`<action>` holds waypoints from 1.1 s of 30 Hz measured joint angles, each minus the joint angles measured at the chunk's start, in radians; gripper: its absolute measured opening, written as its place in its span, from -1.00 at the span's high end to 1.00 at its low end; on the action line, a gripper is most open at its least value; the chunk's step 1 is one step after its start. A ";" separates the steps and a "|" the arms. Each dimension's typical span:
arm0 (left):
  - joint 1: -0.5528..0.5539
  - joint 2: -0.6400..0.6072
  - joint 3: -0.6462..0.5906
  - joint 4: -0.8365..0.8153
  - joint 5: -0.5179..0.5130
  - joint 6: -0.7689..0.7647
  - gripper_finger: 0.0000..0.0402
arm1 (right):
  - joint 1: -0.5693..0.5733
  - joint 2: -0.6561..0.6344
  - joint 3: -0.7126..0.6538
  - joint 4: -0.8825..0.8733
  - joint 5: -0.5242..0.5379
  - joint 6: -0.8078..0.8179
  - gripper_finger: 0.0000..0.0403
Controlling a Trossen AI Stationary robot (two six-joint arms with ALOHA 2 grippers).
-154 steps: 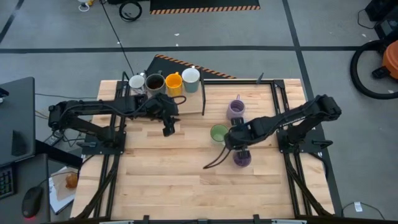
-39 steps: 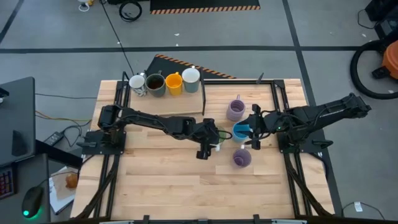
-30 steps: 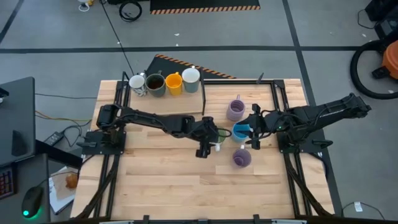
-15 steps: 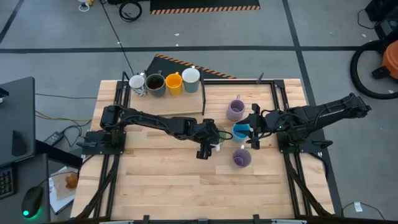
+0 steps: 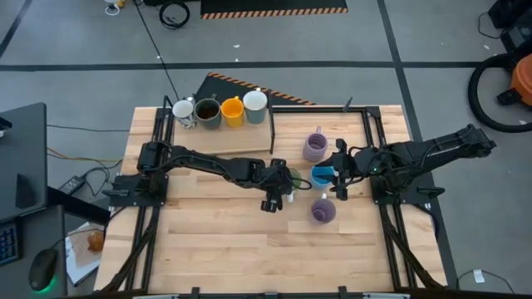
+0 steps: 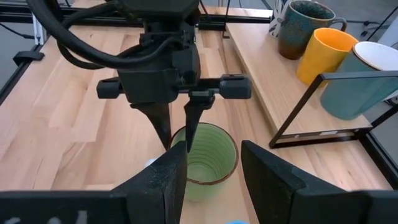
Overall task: Place coffee mugs
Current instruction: Put the green mug on the shelf
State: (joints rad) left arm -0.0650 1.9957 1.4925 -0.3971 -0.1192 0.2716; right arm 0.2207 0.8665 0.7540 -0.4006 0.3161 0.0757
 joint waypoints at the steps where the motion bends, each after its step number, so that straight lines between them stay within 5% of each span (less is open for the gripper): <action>1: 0.000 0.000 0.000 -0.003 0.001 0.006 0.40 | 0.000 0.000 0.000 0.003 0.000 0.000 0.22; 11: -0.001 -0.003 0.000 -0.064 0.029 0.029 0.88 | 0.000 0.000 0.000 0.003 0.000 0.000 0.22; 24: 0.046 -0.200 0.000 -0.555 0.039 0.184 0.84 | 0.000 0.000 0.000 0.003 -0.004 0.000 0.22; 33: 0.228 -0.249 0.000 -0.601 0.088 0.442 0.84 | 0.000 0.000 0.000 0.014 -0.004 -0.005 0.22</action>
State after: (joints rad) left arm 0.1629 1.7466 1.4925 -0.9981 -0.0315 0.7138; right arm 0.2205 0.8665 0.7540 -0.3870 0.3122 0.0704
